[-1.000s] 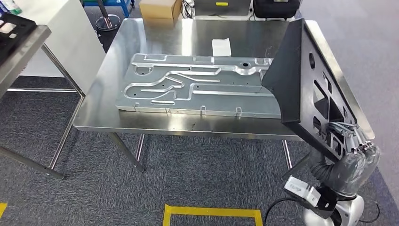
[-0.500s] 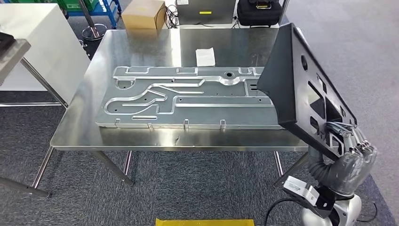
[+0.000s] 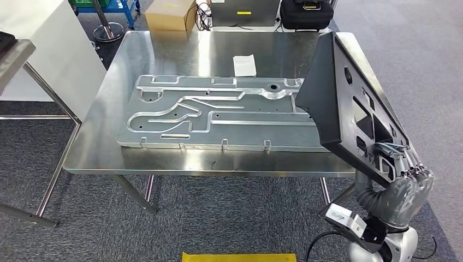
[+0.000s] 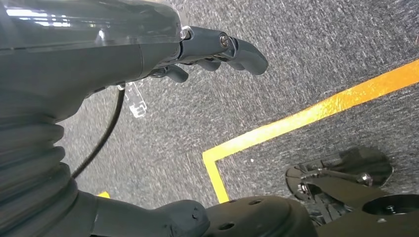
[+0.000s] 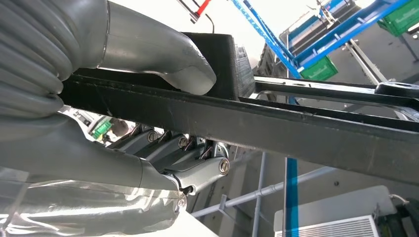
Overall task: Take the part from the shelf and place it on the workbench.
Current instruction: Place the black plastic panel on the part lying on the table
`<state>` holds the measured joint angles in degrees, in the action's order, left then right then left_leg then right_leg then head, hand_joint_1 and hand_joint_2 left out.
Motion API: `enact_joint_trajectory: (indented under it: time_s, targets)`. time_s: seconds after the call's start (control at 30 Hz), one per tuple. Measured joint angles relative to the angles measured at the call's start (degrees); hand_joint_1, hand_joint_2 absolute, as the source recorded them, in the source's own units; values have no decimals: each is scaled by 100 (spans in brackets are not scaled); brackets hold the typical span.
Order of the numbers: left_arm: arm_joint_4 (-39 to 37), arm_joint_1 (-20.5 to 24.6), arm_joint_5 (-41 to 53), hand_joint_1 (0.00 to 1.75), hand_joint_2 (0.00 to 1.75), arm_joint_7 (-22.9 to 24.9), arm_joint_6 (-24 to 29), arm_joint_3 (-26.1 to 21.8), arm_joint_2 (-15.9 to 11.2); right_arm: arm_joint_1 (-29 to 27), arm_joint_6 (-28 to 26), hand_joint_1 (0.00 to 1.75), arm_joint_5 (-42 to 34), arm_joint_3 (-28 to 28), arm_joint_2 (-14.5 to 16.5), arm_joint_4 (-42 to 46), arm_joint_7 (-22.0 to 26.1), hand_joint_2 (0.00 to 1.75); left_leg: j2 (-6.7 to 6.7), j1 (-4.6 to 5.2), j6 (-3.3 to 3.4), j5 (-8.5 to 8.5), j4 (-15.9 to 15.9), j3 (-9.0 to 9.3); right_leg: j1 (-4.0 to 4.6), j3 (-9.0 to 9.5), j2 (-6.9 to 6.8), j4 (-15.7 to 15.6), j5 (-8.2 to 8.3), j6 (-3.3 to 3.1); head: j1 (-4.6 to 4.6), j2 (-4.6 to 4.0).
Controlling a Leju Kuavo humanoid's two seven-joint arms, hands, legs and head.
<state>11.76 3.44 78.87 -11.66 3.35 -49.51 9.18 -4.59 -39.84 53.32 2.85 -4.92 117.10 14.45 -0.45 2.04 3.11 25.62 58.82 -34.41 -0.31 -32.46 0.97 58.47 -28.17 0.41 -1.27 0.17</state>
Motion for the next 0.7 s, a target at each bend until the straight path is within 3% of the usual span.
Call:
enact_joint_trajectory:
  time_s: [0.07,0.1,0.2,0.23,0.27,0.33,0.4,0.43,0.53,0.6,0.63,0.7]
  targets:
    - [0,4,-22,0,175,-6,-7,-48,18,-42,0,175,6,-7,0,27,-6,175,4,-35,56,16,-77,82,9,0,-19,101,-73,63,-9,0]
    - [0,5,-25,0,175,-8,-8,-64,26,-57,0,175,7,-12,0,40,-8,175,9,-55,81,18,-113,136,10,-80,-30,300,-169,88,-16,0]
    - [0,3,-24,0,175,-9,-8,-84,35,-124,0,175,8,-25,0,49,-14,175,25,-62,104,81,-132,250,-27,-681,-56,1337,-563,132,-25,0]
    - [0,0,-23,0,175,-6,-8,-89,38,-156,0,175,9,-27,0,49,-15,175,26,-61,98,115,-130,288,-37,-844,-61,1547,-575,140,-24,0]
    - [0,-3,-22,0,175,-4,-9,-94,41,-184,0,175,9,-28,0,49,-16,175,25,-61,91,154,-127,335,-42,-908,-65,1555,-470,141,-24,0]
    - [0,-7,-20,0,175,1,-9,-101,48,-216,0,175,9,-31,0,49,-16,175,25,-61,66,247,-126,469,-44,-698,-79,953,14,116,-25,0]
    - [0,-4,-18,0,175,7,-8,-104,59,-233,0,175,8,-37,0,48,-18,175,23,-43,13,353,-124,577,-17,-384,-100,275,312,59,-18,0]
    - [0,-1,-17,0,175,10,-8,-105,62,-241,0,175,8,-42,0,48,-21,175,21,-36,-19,397,-127,609,-2,-298,-104,109,332,25,-14,-1]
    - [3,14,-16,0,175,15,-5,-108,60,-261,0,175,8,-58,0,50,-34,175,29,-43,-124,495,-162,690,1,-210,-82,30,231,-71,-5,-1]
    - [8,27,-16,0,175,14,-2,-109,62,-270,0,175,9,-62,0,57,-39,175,36,-53,-198,617,58,637,-29,-84,-79,-44,173,-136,24,0]
    - [11,32,-16,0,175,15,-1,-110,61,-274,0,175,9,-63,0,61,-42,175,34,-66,-234,722,358,487,-41,-8,-87,-72,132,-161,39,0]
    - [12,31,-17,0,175,24,0,-111,54,-282,0,175,11,-64,0,65,-45,175,27,-100,-293,928,1178,-41,-39,124,-94,-86,17,-187,63,0]
